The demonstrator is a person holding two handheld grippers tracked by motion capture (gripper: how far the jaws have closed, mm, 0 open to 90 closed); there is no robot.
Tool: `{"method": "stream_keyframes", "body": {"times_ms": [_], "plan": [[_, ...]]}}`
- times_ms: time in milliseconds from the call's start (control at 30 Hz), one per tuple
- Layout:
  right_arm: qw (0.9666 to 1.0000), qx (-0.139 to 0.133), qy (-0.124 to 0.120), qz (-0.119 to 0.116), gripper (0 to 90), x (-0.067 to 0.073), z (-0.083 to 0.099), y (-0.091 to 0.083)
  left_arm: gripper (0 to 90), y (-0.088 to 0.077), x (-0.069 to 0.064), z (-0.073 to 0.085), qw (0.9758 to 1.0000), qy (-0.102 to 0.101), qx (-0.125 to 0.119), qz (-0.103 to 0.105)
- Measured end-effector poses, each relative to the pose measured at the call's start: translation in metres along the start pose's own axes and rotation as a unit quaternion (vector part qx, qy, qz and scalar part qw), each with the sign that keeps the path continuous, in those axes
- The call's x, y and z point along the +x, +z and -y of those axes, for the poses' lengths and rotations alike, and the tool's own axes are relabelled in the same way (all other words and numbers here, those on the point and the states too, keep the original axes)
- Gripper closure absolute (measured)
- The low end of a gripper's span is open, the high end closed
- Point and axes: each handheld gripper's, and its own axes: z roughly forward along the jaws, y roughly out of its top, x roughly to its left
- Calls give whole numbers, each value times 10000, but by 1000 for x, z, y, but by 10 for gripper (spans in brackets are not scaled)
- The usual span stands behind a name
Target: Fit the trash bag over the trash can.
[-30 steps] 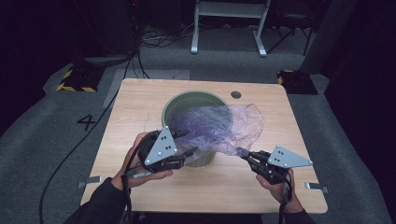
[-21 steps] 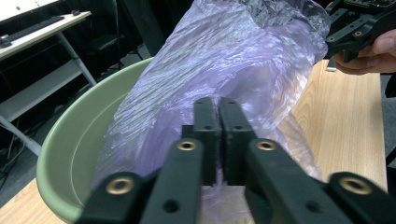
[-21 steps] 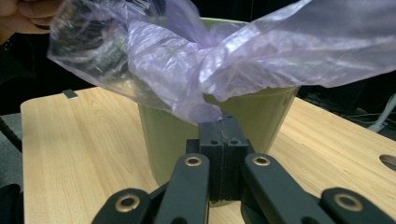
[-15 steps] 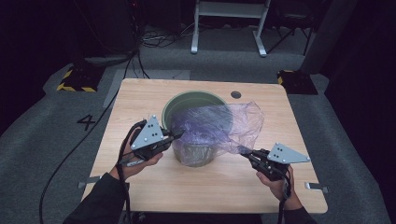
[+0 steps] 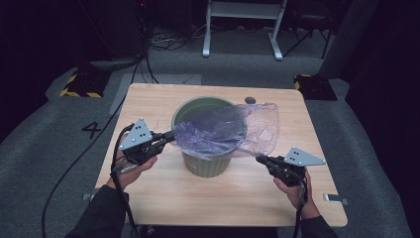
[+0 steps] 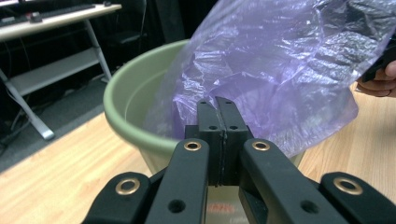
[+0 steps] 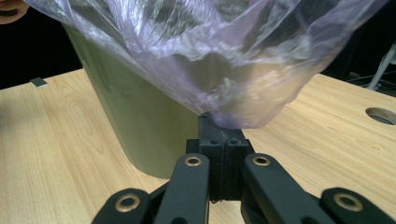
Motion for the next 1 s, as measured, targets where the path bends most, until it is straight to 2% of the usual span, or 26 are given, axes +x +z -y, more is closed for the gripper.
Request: {"method": "stream_keyframes", "body": {"times_ms": [167,333,400,467,533,600,667,800,1000], "plan": [[10000,90,13,-5,900,-2,3,6,898,-3,3,12,9999,-124,-28,25],[9998,205,-12,-11,887,-4,6,10,898,-6,1,19,9999,-118,7,70],[9996,274,-42,-15,848,-4,6,11,898,-6,2,23,9998,-165,29,99],[9995,312,-76,41,756,-3,6,11,898,-5,2,27,9997,-194,57,121],[9995,296,-75,-10,665,-4,5,8,898,-4,1,29,9996,-213,66,159],[9994,336,-79,23,523,-5,4,2,898,-3,0,30,9996,-217,73,182],[9994,331,-38,38,439,-8,2,-6,898,-2,-1,30,9996,-212,80,193],[9993,137,-13,345,296,-13,-8,-31,897,-2,-2,29,9996,-188,86,203],[9968,-370,-218,679,255,-12,-41,-62,897,-1,-2,28,9995,-159,130,222]]}}
